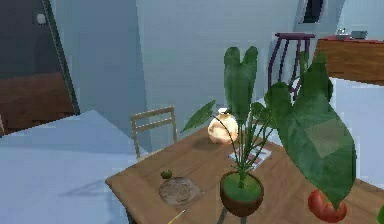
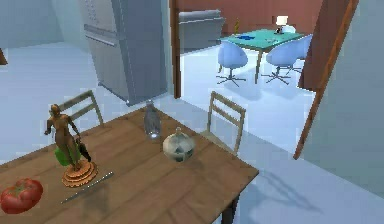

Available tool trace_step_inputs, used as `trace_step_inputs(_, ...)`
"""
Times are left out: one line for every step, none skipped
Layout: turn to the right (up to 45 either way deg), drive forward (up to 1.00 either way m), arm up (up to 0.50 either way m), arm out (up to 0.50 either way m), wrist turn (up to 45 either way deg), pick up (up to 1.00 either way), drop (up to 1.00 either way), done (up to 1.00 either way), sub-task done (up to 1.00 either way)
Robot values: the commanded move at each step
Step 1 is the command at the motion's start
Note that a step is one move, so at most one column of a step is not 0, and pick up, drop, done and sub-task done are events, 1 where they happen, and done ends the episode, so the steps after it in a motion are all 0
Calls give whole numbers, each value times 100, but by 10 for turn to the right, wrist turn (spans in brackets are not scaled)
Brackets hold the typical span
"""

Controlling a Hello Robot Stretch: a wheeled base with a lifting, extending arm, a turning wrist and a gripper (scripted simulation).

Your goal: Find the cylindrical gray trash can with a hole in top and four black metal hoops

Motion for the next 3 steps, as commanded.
trace_step_inputs(450,0,0,0,0,0,0,0,0)
trace_step_inputs(450,0,0,0,0,0,0,0,0)
trace_step_inputs(450,0,0,0,0,0,0,0,0)
